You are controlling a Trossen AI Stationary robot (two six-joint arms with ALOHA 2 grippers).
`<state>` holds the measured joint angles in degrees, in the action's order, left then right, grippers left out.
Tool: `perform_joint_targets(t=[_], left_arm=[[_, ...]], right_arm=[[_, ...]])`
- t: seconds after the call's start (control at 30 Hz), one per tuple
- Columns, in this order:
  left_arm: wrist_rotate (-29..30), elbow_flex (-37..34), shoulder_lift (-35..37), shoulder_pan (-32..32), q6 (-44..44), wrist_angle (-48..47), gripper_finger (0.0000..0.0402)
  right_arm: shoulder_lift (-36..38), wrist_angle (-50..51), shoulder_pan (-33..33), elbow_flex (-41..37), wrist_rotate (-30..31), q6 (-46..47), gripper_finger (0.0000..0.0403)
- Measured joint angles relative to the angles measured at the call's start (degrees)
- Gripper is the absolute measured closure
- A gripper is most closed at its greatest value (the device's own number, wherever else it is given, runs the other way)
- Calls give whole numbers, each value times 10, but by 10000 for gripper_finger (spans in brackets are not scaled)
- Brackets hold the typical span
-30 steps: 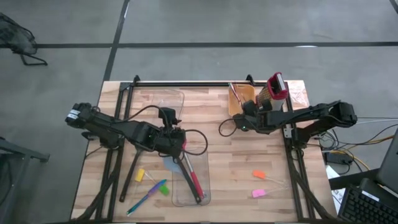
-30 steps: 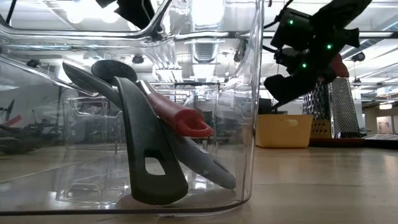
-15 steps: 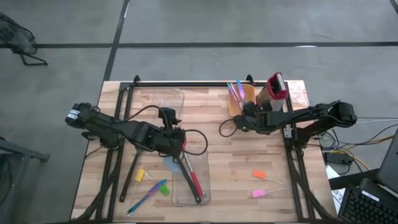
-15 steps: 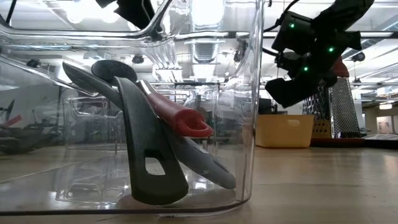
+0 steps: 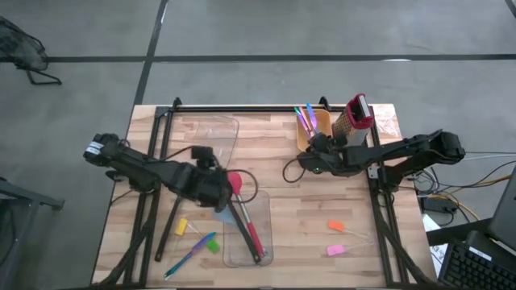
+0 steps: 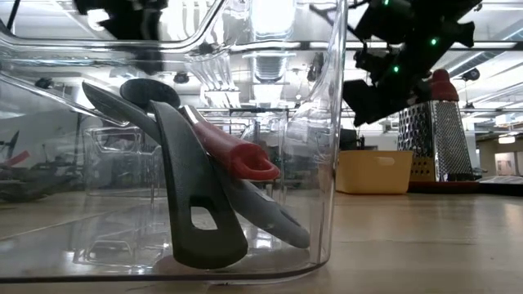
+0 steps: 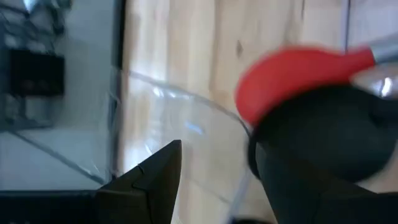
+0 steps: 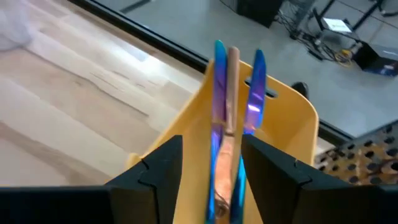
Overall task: Pick & Place Kitchen Items
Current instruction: Put the blue knife into the yellow bin
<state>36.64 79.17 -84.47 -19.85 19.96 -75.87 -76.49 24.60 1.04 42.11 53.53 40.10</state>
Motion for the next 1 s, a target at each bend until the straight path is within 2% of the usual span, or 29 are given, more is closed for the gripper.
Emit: perform_joint_targets(t=[0.13, 0.33, 0.5, 0.63, 0.8, 1.0], left_arm=[[-36, -39, 22, -40, 115, -34, 189], [-104, -89, 62, -129, 321, -33, 189], [-146, -124, 71, -205, 445, 6, 189], [-215, -158, 62, -247, 491, 99, 189], [-248, -196, 34, -292, 505, 244, 189], [-267, -204, -21, -324, 551, 272, 189]], right_arm=[[0, -1, -10, 8, 4, -7, 228], [-1, 0, -9, 8, 5, -10, 218], [-1, 0, -9, 8, -2, -2, 222], [-1, 0, -11, 8, -13, 1, 232], [-1, 0, -20, 8, -15, 2, 247], [-1, -1, -30, 8, -17, 16, 263]])
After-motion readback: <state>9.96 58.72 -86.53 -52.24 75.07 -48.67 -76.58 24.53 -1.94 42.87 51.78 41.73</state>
